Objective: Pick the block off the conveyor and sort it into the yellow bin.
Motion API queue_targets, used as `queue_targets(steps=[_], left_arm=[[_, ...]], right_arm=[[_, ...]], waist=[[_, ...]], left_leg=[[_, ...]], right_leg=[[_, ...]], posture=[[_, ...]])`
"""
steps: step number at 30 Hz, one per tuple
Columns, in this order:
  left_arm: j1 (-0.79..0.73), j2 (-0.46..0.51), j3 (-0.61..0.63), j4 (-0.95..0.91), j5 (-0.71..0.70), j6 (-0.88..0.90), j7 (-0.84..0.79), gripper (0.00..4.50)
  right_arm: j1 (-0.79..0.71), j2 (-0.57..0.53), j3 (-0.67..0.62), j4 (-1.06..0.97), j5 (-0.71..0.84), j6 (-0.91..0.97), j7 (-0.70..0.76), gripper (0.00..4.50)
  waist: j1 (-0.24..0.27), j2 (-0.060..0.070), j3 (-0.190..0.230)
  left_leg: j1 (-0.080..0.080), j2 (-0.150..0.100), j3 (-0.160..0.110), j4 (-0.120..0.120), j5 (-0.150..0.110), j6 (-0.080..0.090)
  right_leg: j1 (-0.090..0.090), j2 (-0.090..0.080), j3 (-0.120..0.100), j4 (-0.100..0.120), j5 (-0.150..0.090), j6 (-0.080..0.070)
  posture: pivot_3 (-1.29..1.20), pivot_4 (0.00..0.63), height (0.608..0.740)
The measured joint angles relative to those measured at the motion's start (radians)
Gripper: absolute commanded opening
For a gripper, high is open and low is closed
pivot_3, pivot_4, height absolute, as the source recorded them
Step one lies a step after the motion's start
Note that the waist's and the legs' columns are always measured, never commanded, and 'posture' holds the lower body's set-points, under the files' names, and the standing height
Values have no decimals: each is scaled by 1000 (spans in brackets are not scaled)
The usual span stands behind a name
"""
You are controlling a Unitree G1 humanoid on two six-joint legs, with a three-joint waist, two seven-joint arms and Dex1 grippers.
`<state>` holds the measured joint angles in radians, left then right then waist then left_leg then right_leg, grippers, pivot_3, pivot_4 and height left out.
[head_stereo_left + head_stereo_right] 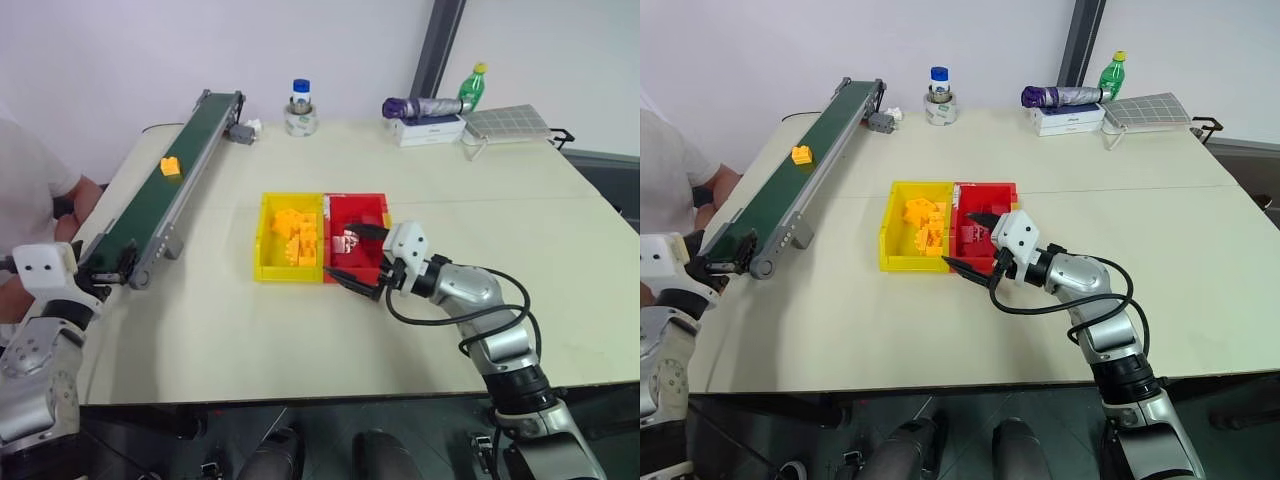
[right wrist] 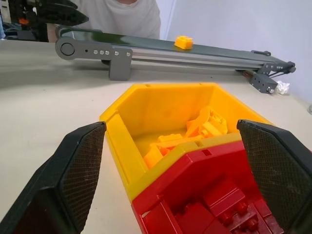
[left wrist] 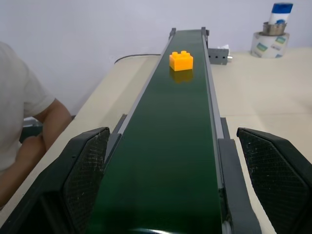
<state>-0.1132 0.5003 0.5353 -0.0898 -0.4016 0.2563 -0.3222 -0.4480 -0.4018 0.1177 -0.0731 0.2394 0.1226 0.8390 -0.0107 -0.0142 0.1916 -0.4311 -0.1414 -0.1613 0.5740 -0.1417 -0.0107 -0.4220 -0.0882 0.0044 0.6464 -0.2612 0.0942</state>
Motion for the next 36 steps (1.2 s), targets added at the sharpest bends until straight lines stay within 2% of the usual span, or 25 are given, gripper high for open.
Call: queue_targets(steps=[6, 11, 15, 24, 36], left_arm=[[-64, 21, -34, 0, 18, 65, 43, 4409], [-186, 62, -80, 22, 50, 193, 116, 4409], [-326, 89, -130, 131, 89, 295, 162, 4409], [-511, 124, -207, 373, 156, 372, 165, 4409], [-532, 103, -204, 453, 149, 364, 127, 4409]], right_arm=[[0, 1, 2, 0, 0, 0, -3, 4500], [2, 2, 5, -2, 0, 1, -7, 4500], [2, 6, 10, -2, -1, 1, -11, 4500], [23, 6, 14, -14, -1, 7, -31, 4500], [35, 6, 14, -40, -1, 18, -54, 4500]], waist=[[-1, 0, 0], [0, 0, 0], [0, 0, 0], [-2, 0, 0], [-2, 0, 0]], left_leg=[[0, 0, 0, 0, 0, 0], [0, 0, 0, 1, 0, 0], [0, 0, -1, 1, 0, 0], [0, 0, 0, 1, 0, 0], [0, 0, -1, 2, 0, 0]], right_leg=[[0, 0, 0, 0, 0, 0], [0, 0, -1, 1, 0, 1], [0, 1, -1, 1, 2, 3], [0, 1, -2, 1, 3, 5], [0, 1, -2, 1, 3, 5]], posture=[[0, 150, 740], [0, 150, 740], [0, 150, 740], [0, 150, 740], [0, 150, 740]])
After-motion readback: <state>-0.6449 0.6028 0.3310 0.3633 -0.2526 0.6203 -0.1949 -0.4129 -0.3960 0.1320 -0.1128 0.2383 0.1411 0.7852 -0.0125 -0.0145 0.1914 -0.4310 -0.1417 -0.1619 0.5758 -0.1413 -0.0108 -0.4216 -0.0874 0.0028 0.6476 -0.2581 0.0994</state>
